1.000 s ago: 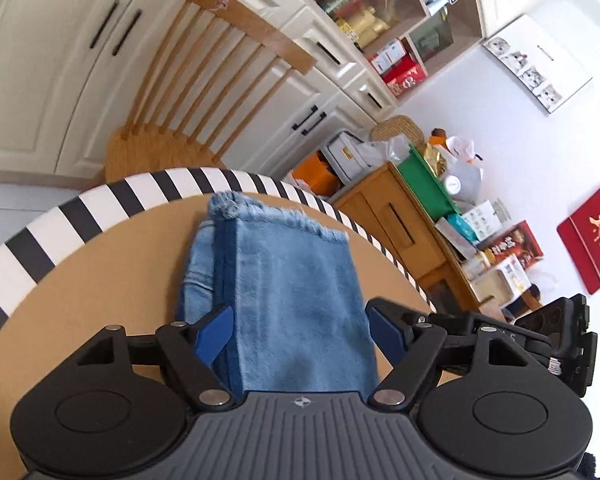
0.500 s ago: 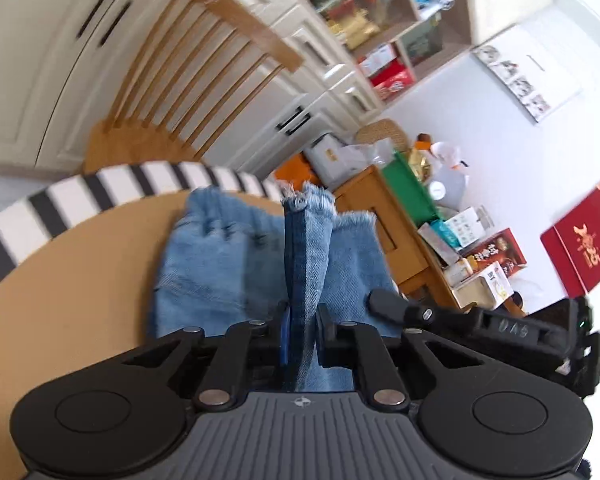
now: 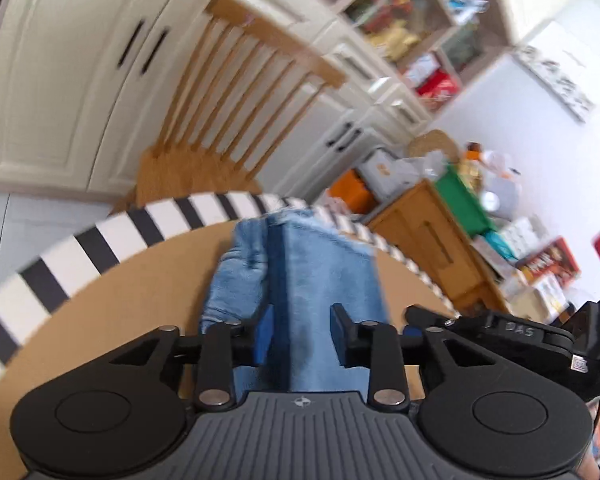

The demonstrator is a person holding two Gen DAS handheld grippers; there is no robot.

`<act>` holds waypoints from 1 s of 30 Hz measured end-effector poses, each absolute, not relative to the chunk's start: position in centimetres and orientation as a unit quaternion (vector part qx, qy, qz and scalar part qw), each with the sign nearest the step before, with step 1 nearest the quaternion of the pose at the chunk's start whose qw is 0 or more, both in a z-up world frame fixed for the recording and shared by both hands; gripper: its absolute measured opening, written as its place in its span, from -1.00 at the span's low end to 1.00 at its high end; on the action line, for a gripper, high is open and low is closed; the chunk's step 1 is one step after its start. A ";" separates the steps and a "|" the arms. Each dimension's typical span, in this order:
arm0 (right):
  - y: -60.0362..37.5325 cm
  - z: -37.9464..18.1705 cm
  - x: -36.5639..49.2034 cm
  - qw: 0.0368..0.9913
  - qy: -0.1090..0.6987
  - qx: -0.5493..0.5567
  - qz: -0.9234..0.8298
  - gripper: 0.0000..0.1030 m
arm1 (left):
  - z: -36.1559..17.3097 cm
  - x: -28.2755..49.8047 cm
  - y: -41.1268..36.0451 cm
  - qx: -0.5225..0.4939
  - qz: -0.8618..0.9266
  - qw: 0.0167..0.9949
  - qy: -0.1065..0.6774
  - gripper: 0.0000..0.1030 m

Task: Fold clothes

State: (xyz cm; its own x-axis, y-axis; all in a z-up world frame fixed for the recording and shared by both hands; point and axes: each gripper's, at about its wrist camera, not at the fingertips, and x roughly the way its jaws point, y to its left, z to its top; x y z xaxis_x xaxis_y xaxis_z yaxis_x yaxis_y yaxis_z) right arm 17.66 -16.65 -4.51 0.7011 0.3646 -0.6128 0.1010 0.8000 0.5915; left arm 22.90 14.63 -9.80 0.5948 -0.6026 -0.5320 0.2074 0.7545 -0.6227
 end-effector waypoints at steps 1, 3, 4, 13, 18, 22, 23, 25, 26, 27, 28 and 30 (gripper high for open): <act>-16.6 -3.8 15.9 0.872 0.373 0.303 0.095 -0.20 | -9.1 21.8 15.1 -0.260 -0.251 0.851 0.383 -0.34; -16.3 -2.9 12.1 0.862 0.377 0.311 0.134 -0.20 | -8.6 18.8 15.6 -0.282 -0.277 0.823 0.409 -0.34; -16.1 -3.0 10.2 0.846 0.388 0.331 0.153 -0.23 | -8.5 16.8 15.5 -0.283 -0.293 0.810 0.422 -0.34; -13.4 -10.4 0.6 0.768 0.469 0.412 0.140 -1.00 | -12.8 5.6 12.1 -0.214 -0.269 0.789 0.509 -0.72; -13.9 -8.9 -0.8 0.743 0.473 0.456 0.127 -0.30 | -11.9 5.2 14.3 -0.279 -0.213 0.766 0.539 -0.29; -15.1 -5.8 -6.4 0.780 0.443 0.422 0.129 0.71 | -8.6 0.8 17.2 -0.280 -0.233 0.778 0.512 0.61; -15.8 -6.0 -7.7 0.774 0.449 0.429 0.124 0.71 | -8.8 -0.2 17.9 -0.294 -0.228 0.769 0.520 0.62; -17.4 -8.1 -10.1 0.739 0.467 0.476 0.094 0.70 | -10.4 -1.8 19.7 -0.343 -0.207 0.740 0.541 0.62; -18.0 -9.1 -10.9 0.723 0.463 0.506 0.088 0.68 | -11.6 -2.4 20.6 -0.373 -0.189 0.722 0.552 0.62; -18.5 -10.2 -11.7 0.706 0.457 0.535 0.082 0.63 | -12.8 -2.8 21.3 -0.407 -0.180 0.702 0.556 0.62; -18.8 -11.0 -12.1 0.685 0.449 0.568 0.083 0.65 | -13.9 -3.3 22.0 -0.440 -0.171 0.681 0.560 0.59; -19.3 -12.2 -12.7 0.654 0.434 0.614 0.082 0.63 | -15.2 -3.5 22.6 -0.485 -0.173 0.650 0.558 0.59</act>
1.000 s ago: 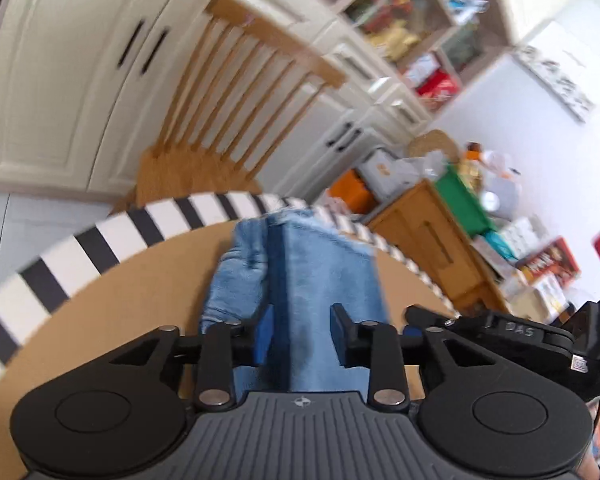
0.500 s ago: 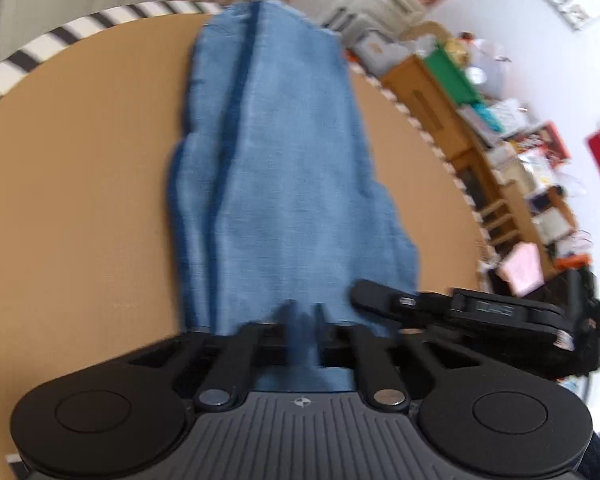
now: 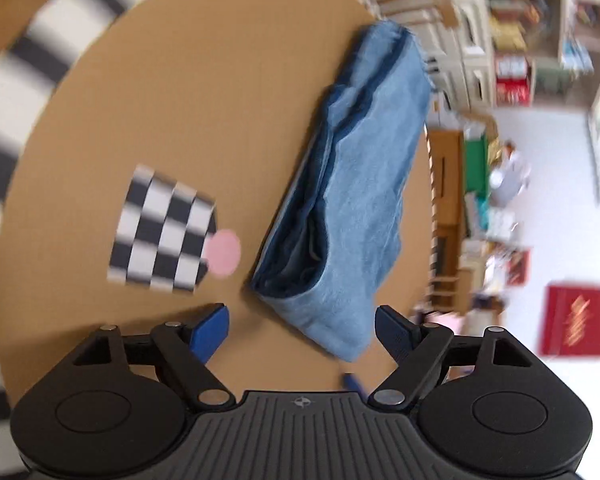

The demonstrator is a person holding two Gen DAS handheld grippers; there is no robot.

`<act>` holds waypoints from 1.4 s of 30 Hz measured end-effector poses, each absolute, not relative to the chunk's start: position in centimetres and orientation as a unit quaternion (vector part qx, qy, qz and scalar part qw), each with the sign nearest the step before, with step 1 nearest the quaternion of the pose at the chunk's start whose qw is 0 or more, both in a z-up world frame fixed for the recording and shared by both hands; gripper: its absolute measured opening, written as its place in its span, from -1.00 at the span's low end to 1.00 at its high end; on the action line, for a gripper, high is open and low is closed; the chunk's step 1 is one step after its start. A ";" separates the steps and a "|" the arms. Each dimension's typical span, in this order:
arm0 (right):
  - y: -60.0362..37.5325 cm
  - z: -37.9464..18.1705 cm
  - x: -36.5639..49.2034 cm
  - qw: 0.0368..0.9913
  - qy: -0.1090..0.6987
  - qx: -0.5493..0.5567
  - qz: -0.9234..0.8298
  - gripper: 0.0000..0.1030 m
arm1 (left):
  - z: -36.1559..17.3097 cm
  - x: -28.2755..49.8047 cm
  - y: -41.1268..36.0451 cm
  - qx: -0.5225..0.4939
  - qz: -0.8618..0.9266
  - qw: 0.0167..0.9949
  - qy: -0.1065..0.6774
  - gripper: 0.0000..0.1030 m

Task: Fold clothes

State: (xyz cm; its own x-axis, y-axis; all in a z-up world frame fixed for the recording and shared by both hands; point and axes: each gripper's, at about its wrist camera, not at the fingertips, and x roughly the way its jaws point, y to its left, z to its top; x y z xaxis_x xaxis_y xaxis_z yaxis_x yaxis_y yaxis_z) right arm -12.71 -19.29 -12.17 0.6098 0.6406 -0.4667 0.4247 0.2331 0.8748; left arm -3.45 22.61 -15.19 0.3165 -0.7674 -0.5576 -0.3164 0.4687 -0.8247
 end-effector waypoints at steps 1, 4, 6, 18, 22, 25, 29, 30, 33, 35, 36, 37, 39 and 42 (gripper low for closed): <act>-19.2 -12.4 -12.5 0.652 0.432 0.618 0.082 0.64 | -15.8 -3.5 22.9 -0.507 -0.175 0.635 0.557 0.59; -19.1 -12.4 -11.8 0.643 0.443 0.620 0.081 0.75 | -16.5 -3.0 23.0 -0.526 -0.172 0.620 0.556 0.55; -18.7 -12.6 -11.3 0.629 0.459 0.622 0.083 0.75 | -16.7 -2.7 22.7 -0.527 -0.170 0.619 0.557 0.55; -16.4 -12.3 -9.0 0.617 0.476 0.622 0.077 0.75 | -17.0 -0.2 20.9 -0.526 -0.162 0.620 0.559 0.60; -16.3 -12.3 -8.4 0.622 0.472 0.619 0.083 0.75 | -17.0 0.3 20.8 -0.524 -0.167 0.620 0.559 0.58; -16.4 -12.0 -8.6 0.630 0.478 0.607 0.080 0.53 | -16.8 0.1 20.7 -0.517 -0.165 0.626 0.560 0.52; -17.3 -13.3 -9.6 0.616 0.493 0.613 0.043 -0.55 | -16.7 -0.7 21.1 -0.523 -0.150 0.628 0.557 0.50; -17.5 -13.9 -10.0 0.604 0.483 0.633 0.046 -0.55 | -16.7 -0.9 21.1 -0.524 -0.148 0.629 0.555 0.50; -17.4 -14.0 -10.7 0.599 0.467 0.649 0.044 -0.52 | -16.8 -1.3 21.2 -0.530 -0.144 0.629 0.549 0.52; -17.2 -13.0 -10.7 0.606 0.437 0.661 0.070 -0.54 | -16.8 -1.3 21.1 -0.536 -0.142 0.627 0.547 0.59; -17.2 -12.4 -10.6 0.607 0.424 0.666 0.085 -0.55 | -16.8 -1.3 21.0 -0.538 -0.141 0.626 0.546 0.64; -17.1 -11.7 -10.5 0.608 0.412 0.671 0.099 -0.55 | -16.8 -1.3 20.9 -0.540 -0.143 0.627 0.543 0.73; -17.1 -10.5 -10.1 0.613 0.403 0.670 0.115 -0.55 | -16.8 -1.1 20.6 -0.545 -0.144 0.630 0.535 0.76; -17.3 -9.9 -9.1 0.619 0.414 0.657 0.113 -0.55 | -16.9 -0.1 20.2 -0.546 -0.140 0.639 0.523 0.50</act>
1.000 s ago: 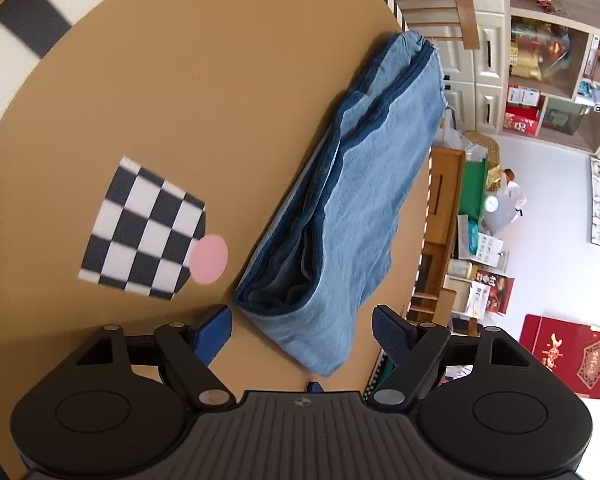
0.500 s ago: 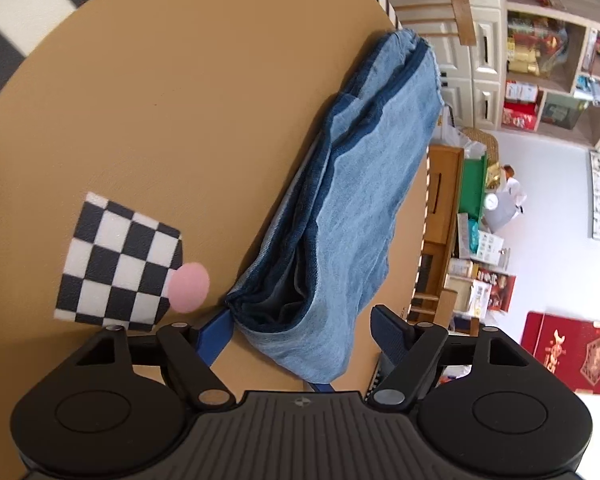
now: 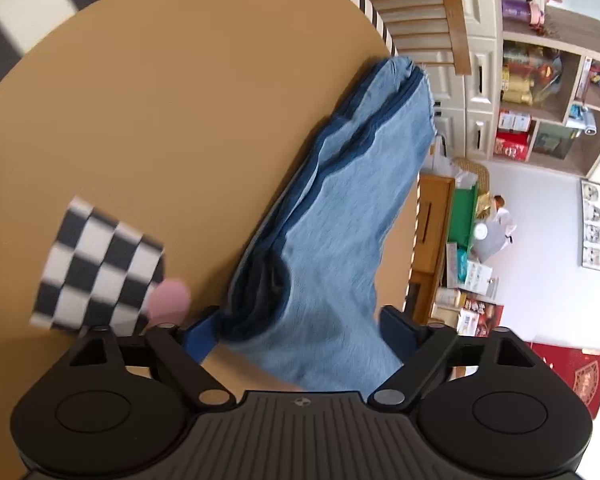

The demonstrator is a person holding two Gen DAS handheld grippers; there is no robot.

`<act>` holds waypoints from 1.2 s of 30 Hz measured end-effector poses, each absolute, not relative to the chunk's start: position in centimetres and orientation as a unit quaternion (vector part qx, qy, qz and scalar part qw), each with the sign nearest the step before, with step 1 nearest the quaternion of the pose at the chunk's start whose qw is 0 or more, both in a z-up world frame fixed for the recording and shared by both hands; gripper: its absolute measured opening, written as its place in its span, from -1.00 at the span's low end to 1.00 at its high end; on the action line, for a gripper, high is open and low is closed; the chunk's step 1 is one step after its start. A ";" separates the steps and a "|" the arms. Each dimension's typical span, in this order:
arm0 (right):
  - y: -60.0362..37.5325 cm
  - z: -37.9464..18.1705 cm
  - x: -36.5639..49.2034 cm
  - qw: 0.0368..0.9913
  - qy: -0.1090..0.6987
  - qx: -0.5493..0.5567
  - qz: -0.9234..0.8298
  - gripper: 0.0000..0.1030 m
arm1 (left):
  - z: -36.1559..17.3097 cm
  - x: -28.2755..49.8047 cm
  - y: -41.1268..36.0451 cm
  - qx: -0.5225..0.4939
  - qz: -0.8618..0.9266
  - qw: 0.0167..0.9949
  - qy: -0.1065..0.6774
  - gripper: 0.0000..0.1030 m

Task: Fold clothes

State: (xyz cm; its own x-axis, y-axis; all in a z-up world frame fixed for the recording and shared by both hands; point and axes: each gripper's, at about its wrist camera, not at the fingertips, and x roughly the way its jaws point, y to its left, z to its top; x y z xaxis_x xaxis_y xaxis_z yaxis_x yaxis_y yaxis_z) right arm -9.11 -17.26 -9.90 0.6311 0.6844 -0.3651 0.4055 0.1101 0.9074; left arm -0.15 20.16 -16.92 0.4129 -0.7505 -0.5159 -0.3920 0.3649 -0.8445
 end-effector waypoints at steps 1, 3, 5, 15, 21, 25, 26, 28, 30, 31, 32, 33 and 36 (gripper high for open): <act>-17.5 -9.9 -8.9 0.618 0.416 0.658 0.108 -0.55 | -17.0 0.3 20.0 -0.536 -0.137 0.645 0.527 0.09; -17.7 -10.2 -8.5 0.615 0.427 0.656 0.097 -0.55 | -17.4 0.9 19.8 -0.531 -0.131 0.641 0.538 -0.10; -17.9 -10.6 -8.3 0.616 0.444 0.645 0.081 -0.51 | -17.5 1.0 19.8 -0.527 -0.135 0.640 0.543 -0.19; -16.9 -13.7 -7.3 0.584 0.482 0.651 0.058 0.09 | -18.6 1.5 20.1 -0.543 -0.137 0.617 0.553 -0.34; -14.8 -12.3 -6.1 0.635 0.519 0.566 0.085 -0.47 | -17.4 2.2 19.2 -0.472 -0.148 0.657 0.569 -0.61; -14.1 -10.9 -8.1 0.641 0.545 0.531 0.101 -0.50 | -16.7 0.3 19.4 -0.449 -0.151 0.651 0.593 -0.63; -13.8 -10.6 -9.3 0.638 0.554 0.524 0.104 -0.51 | -16.5 -0.5 19.5 -0.442 -0.155 0.646 0.603 -0.63; -13.3 -9.9 -12.2 0.629 0.568 0.518 0.112 -0.52 | -16.1 -3.2 20.1 -0.442 -0.161 0.621 0.627 -0.63; -12.8 -8.9 -15.8 0.616 0.571 0.529 0.121 -0.54 | -15.4 -6.3 21.0 -0.455 -0.162 0.593 0.644 -0.63; -12.6 -8.1 -17.5 0.609 0.566 0.541 0.128 -0.55 | -14.7 -7.8 21.4 -0.464 -0.161 0.584 0.646 -0.65; -12.6 -7.1 -18.5 0.610 0.554 0.550 0.139 -0.56 | -13.9 -9.1 21.9 -0.477 -0.163 0.576 0.643 -0.66; -12.6 -6.0 -19.4 0.612 0.541 0.558 0.150 -0.56 | -13.0 -10.0 22.3 -0.494 -0.163 0.570 0.636 -0.67; -13.2 -2.6 -19.1 0.633 0.500 0.563 0.180 -0.56 | -10.0 -9.6 22.6 -0.530 -0.176 0.575 0.598 -0.62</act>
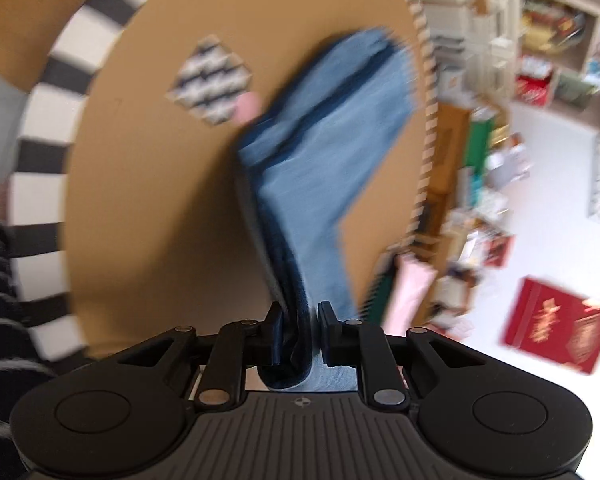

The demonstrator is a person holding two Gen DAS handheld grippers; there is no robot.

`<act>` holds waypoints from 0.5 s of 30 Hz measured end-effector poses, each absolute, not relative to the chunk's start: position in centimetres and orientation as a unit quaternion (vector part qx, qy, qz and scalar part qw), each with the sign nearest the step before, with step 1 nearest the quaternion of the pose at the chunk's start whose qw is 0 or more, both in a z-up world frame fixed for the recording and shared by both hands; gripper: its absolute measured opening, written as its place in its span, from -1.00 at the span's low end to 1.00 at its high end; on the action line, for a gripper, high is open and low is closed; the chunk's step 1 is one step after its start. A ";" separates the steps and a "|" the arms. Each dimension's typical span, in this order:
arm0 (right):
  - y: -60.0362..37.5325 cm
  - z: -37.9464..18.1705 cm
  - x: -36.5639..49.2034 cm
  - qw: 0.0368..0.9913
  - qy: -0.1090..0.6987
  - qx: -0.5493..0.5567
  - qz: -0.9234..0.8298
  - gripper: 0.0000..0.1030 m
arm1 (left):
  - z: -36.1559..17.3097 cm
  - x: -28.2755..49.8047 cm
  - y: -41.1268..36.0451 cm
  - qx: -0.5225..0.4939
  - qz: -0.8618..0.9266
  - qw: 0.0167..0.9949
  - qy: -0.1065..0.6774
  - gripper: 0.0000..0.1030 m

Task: Fold clothes

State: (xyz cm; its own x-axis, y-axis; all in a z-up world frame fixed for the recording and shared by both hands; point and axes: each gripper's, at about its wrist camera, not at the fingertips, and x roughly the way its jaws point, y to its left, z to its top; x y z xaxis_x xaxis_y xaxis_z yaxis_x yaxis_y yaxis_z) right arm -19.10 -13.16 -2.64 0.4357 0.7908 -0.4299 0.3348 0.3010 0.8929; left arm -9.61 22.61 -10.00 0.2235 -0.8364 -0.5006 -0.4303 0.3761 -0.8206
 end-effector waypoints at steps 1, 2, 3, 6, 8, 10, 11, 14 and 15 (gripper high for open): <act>-13.5 -1.5 -18.0 0.646 0.487 0.557 0.190 -0.56 | -9.0 -8.7 22.5 -0.534 -0.185 0.584 0.582 -0.59; -13.9 -0.5 -16.1 0.660 0.474 0.549 0.195 -0.56 | -8.0 -7.2 22.1 -0.534 -0.194 0.598 0.566 -0.57; -14.3 0.4 -14.1 0.674 0.462 0.541 0.201 -0.56 | -7.0 -5.2 21.6 -0.531 -0.205 0.613 0.548 -0.53; -15.7 2.8 -6.7 0.716 0.428 0.513 0.202 -0.57 | -5.1 1.3 20.4 -0.529 -0.208 0.650 0.505 -0.53; -16.6 3.0 -1.7 0.726 0.418 0.512 0.190 -0.57 | -4.4 5.7 19.3 -0.526 -0.204 0.669 0.484 -0.53; -17.9 1.8 2.5 0.724 0.428 0.516 0.161 -0.57 | -5.6 10.0 18.2 -0.517 -0.177 0.684 0.483 -0.53; -18.3 0.7 4.4 0.721 0.438 0.519 0.138 -0.57 | -6.9 11.7 17.6 -0.513 -0.155 0.686 0.492 -0.53; -18.8 -3.5 8.4 0.685 0.470 0.553 0.071 -0.54 | -11.3 15.5 16.4 -0.513 -0.086 0.676 0.522 -0.50; -19.0 -4.7 9.0 0.670 0.474 0.569 0.051 -0.53 | -12.5 16.0 16.5 -0.524 -0.072 0.666 0.526 -0.50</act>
State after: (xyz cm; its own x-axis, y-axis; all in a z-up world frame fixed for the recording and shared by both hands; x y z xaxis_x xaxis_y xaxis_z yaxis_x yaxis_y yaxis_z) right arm 9.00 -19.02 -4.73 0.5457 0.6080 -0.5767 0.4706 0.3471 0.8112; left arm 16.00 16.46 -12.53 0.4368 -0.6470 -0.6250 -0.4560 0.4396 -0.7738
